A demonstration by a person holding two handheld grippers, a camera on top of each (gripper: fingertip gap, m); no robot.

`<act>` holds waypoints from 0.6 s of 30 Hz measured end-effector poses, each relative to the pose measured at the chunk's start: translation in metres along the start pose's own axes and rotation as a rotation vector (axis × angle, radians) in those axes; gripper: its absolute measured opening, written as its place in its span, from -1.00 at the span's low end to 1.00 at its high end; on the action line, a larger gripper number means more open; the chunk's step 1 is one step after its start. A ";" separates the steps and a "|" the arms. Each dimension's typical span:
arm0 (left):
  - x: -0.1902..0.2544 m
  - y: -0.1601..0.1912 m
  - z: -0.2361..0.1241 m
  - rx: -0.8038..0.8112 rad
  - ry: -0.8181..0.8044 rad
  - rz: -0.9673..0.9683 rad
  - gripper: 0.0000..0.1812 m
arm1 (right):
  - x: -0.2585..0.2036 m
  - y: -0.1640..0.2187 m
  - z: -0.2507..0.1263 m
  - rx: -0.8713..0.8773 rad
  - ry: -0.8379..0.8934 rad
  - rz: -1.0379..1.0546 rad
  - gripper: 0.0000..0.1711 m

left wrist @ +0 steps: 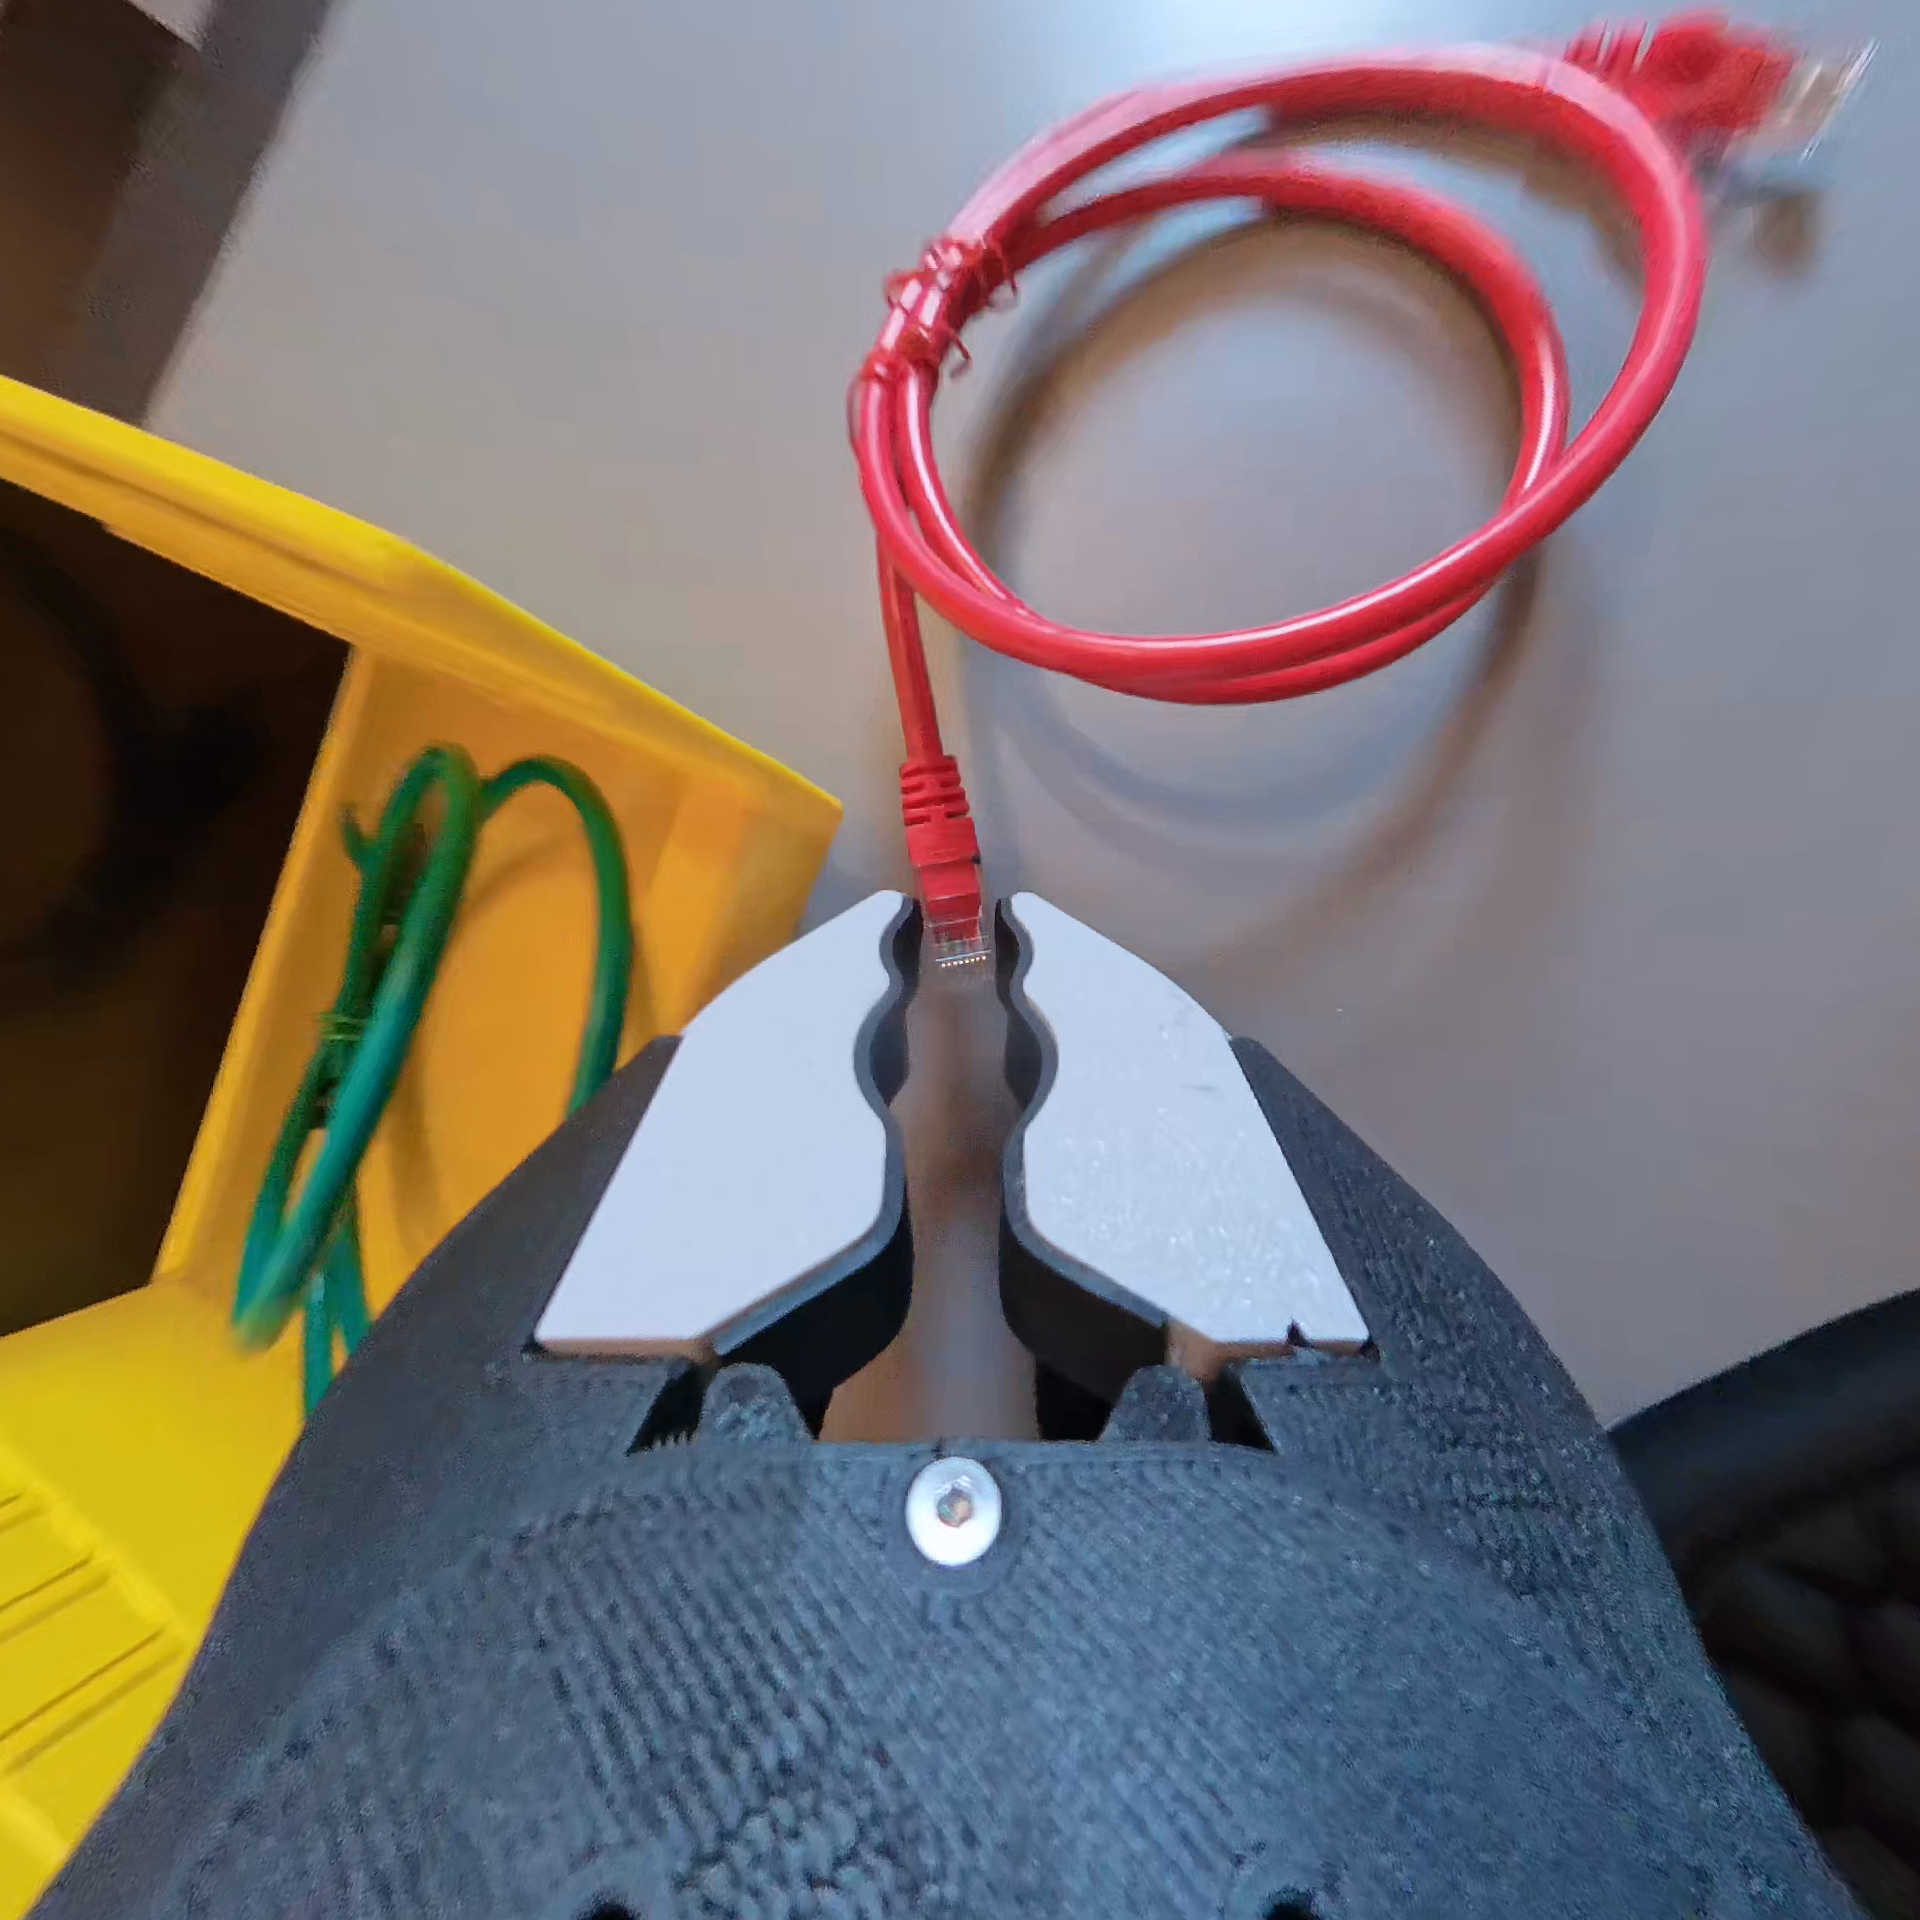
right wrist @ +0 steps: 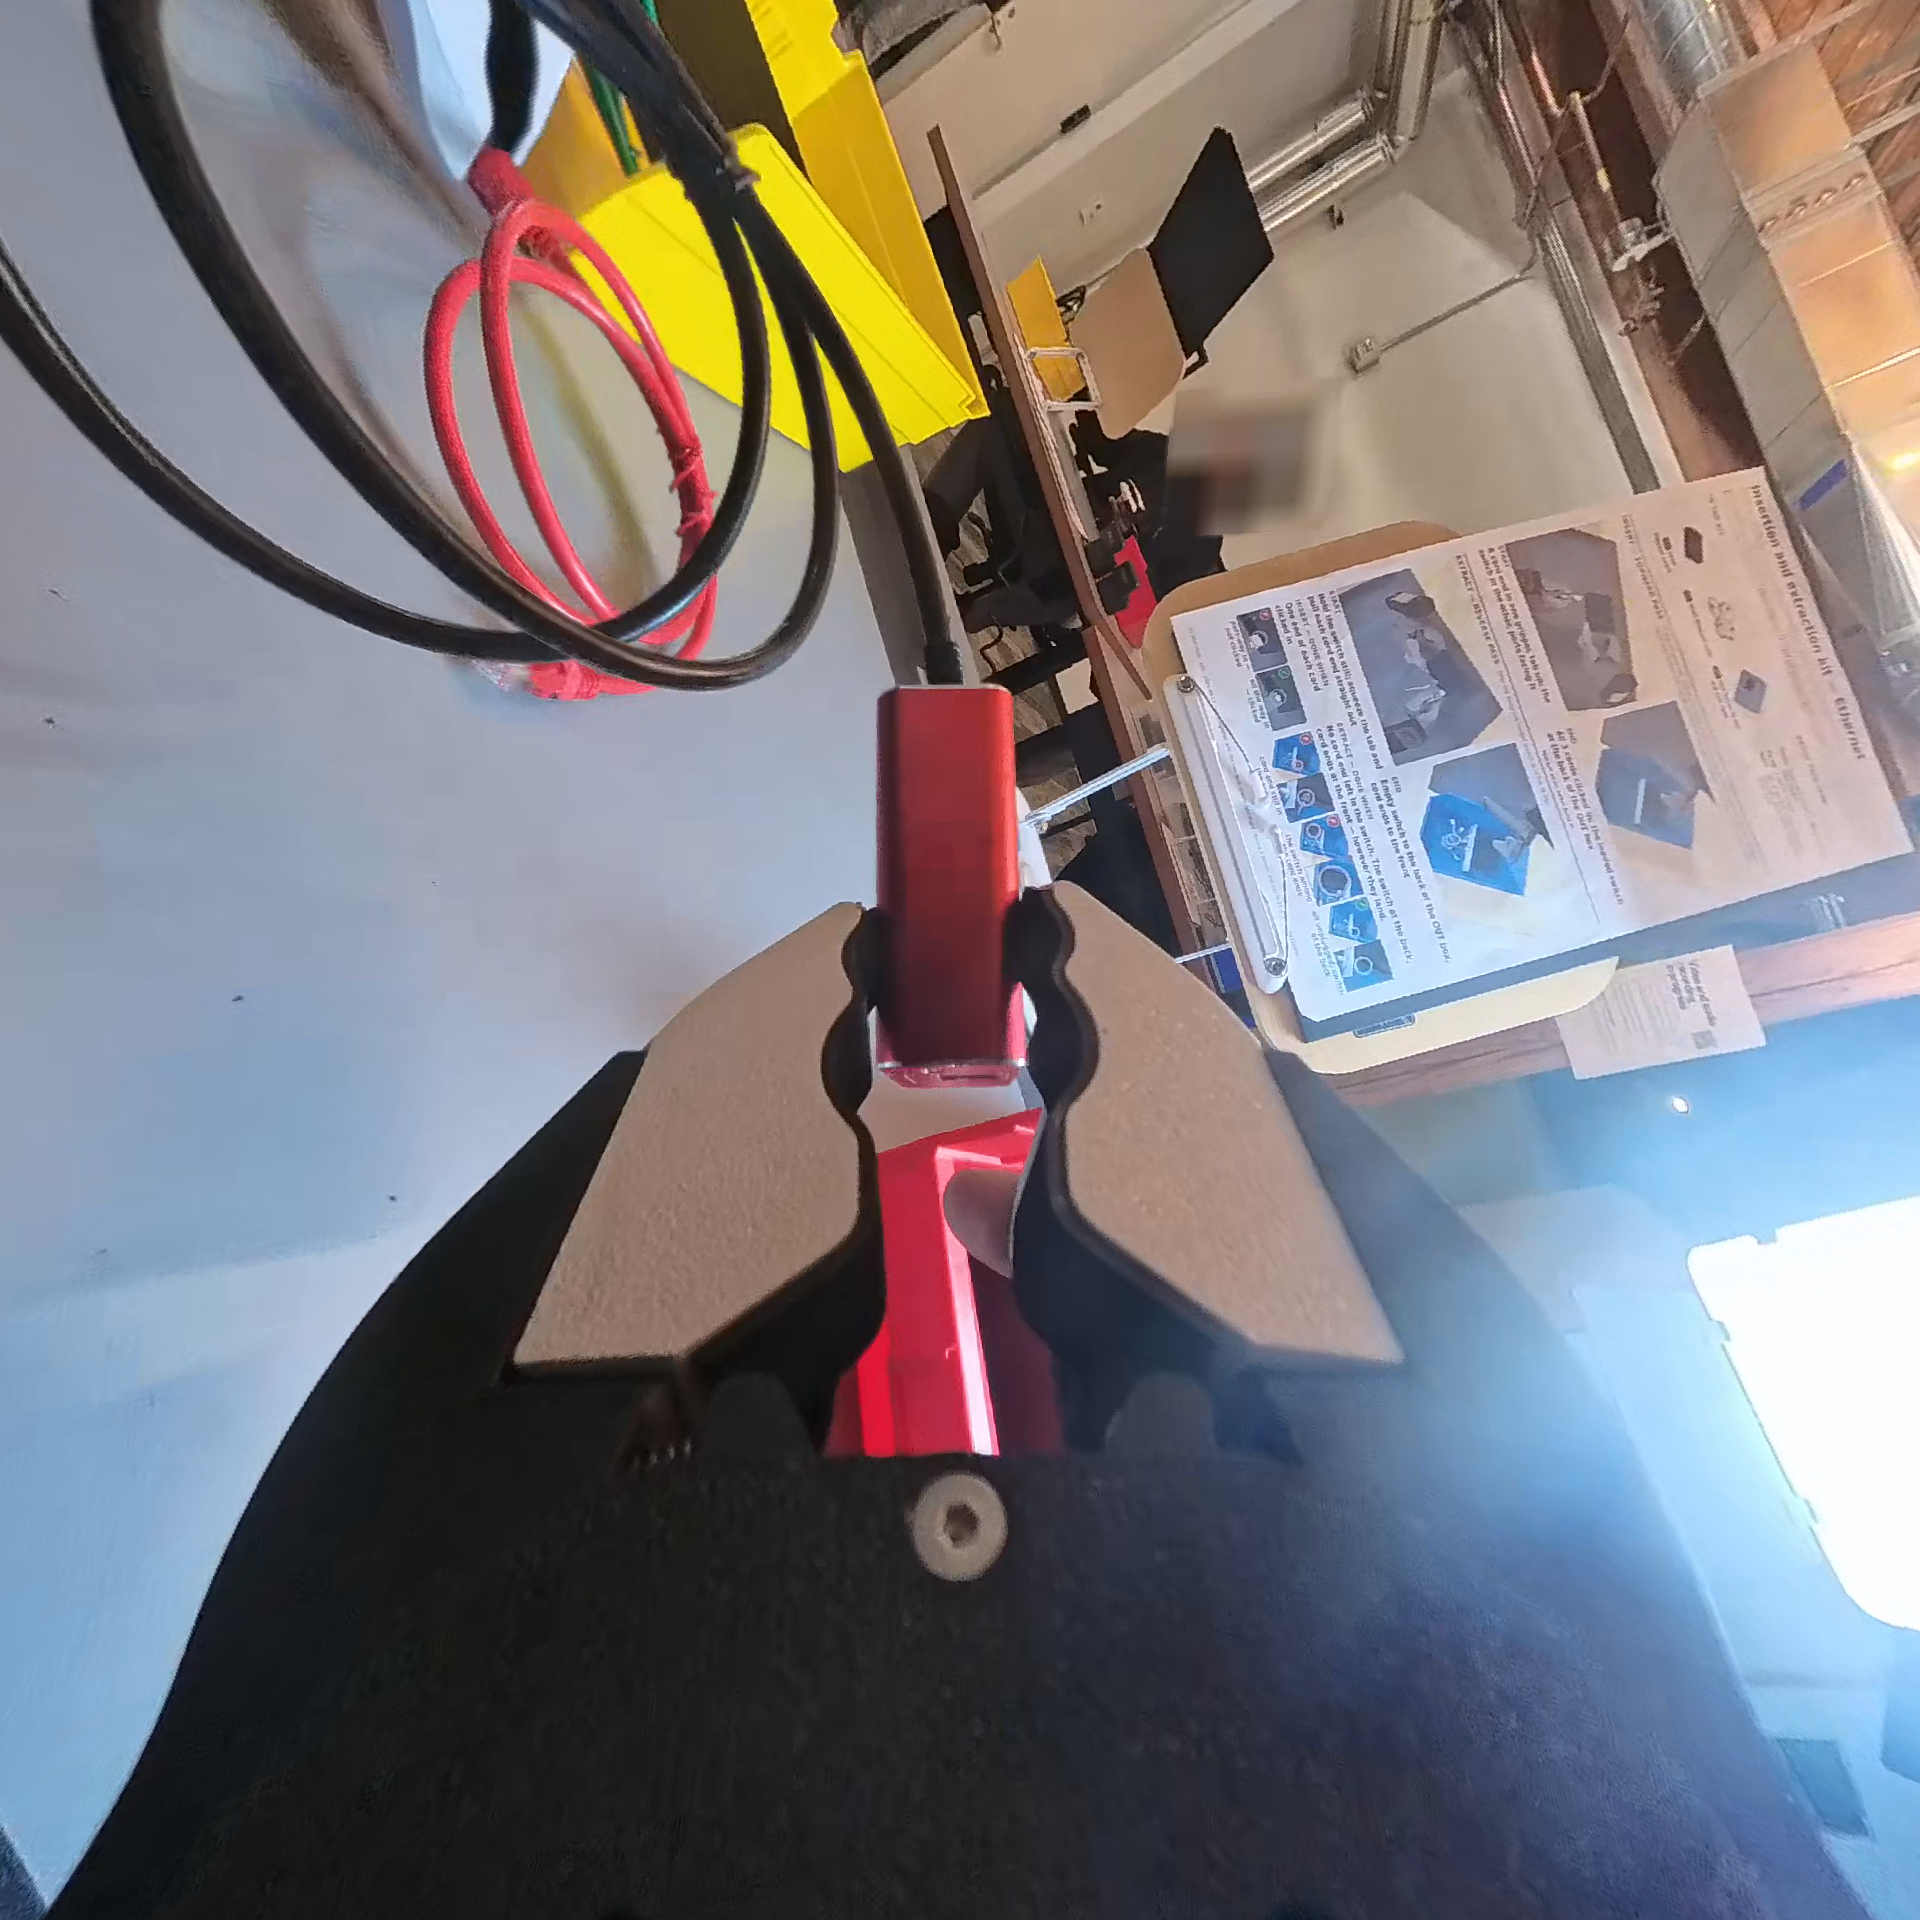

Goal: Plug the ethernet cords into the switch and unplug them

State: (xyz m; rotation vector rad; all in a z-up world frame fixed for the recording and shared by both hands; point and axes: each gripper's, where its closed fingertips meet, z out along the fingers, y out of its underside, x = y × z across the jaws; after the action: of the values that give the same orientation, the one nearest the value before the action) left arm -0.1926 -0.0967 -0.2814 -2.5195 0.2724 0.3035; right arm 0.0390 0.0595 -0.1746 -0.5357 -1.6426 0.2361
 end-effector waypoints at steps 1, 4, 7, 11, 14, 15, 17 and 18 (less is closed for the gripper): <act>-0.003 -0.006 -0.009 0.041 -0.011 -0.006 -0.85 | 0.002 0.001 -0.001 0.000 0.005 0.004 -0.70; -0.012 -0.026 -0.044 0.179 -0.046 -0.008 -0.86 | 0.006 0.002 -0.003 0.001 0.021 0.012 -0.70; -0.011 -0.050 -0.086 0.329 -0.029 -0.002 -0.85 | 0.011 0.001 -0.005 0.010 0.036 0.018 -0.70; -0.003 -0.081 -0.131 0.433 0.002 0.105 -0.85 | 0.017 -0.004 -0.011 0.040 0.062 0.030 -0.70; 0.011 -0.110 -0.136 0.453 0.081 0.189 -0.85 | 0.024 -0.012 -0.017 0.089 0.093 0.037 -0.71; 0.017 -0.121 -0.133 0.458 0.115 0.218 -0.85 | 0.026 -0.014 -0.019 0.103 0.105 0.038 -0.71; 0.029 -0.143 -0.127 0.500 0.207 0.255 -0.85 | 0.031 -0.016 -0.024 0.122 0.122 0.047 -0.71; 0.033 -0.154 -0.125 0.518 0.247 0.261 -0.85 | 0.033 -0.016 -0.027 0.129 0.128 0.054 -0.71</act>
State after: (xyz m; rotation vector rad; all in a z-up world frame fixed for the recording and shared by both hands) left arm -0.1022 -0.0477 -0.1085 -2.0038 0.6868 0.0118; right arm 0.0603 0.0564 -0.1345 -0.4871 -1.4794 0.3388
